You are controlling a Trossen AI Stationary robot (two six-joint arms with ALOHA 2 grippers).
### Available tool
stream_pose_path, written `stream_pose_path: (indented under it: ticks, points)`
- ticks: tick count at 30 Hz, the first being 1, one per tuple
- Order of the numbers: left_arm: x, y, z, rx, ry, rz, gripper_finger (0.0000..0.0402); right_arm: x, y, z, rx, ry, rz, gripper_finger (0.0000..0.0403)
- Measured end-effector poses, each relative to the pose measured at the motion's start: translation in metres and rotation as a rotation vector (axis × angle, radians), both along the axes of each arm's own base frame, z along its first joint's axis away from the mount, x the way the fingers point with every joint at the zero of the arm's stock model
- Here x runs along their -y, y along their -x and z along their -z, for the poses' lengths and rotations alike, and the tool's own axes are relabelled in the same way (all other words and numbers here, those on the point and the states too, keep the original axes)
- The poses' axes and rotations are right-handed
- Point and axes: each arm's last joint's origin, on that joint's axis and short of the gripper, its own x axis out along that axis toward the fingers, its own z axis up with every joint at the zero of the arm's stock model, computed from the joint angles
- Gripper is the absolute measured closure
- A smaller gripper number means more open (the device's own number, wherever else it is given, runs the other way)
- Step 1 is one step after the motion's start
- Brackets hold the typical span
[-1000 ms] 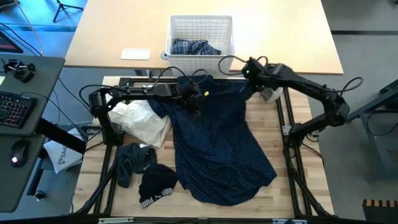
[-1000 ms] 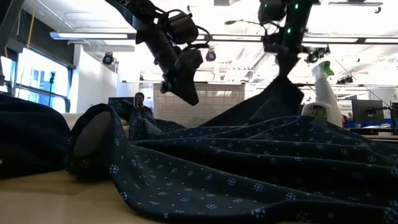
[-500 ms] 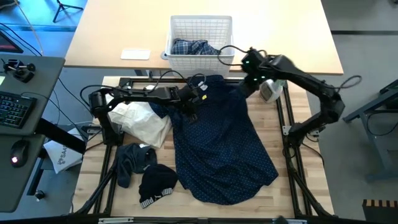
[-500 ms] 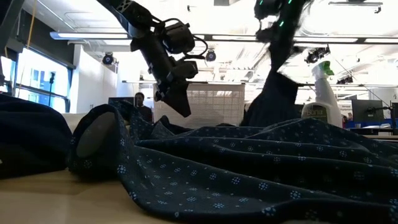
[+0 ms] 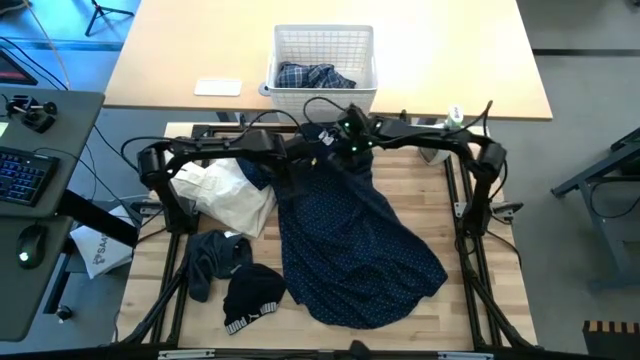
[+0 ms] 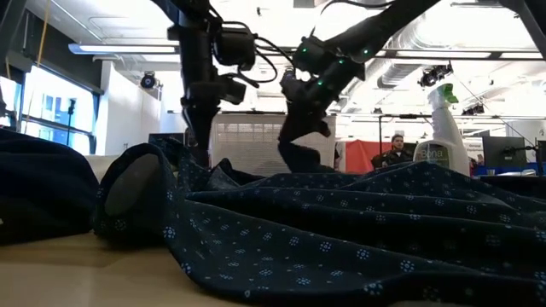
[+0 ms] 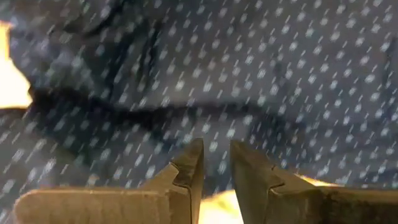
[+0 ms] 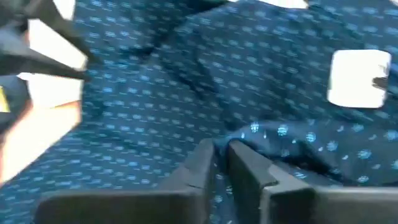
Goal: Fold laundry
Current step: Fold the navy blue polo shirt
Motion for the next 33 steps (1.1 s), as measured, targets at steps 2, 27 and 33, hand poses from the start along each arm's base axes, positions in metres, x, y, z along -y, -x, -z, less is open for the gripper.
stream_pose_path:
  ticks: [2, 27, 33]
  points:
    - [0.001, 0.005, -0.004, -0.023, -0.006, -0.018, 0.0337, 0.002, -0.001, -0.004, 0.034, -0.027, -0.031, 0.0313]
    - [-0.021, -0.047, -0.031, 0.682, 0.020, -0.149, 0.0337, -0.141, 0.164, 0.009, -0.507, -0.510, 0.098, 0.0207]
    - [-0.046, -0.079, -0.025, 0.646, -0.003, -0.105, 0.0337, -0.186, 0.200, 0.041, -0.695, -0.613, 0.232, 0.0228]
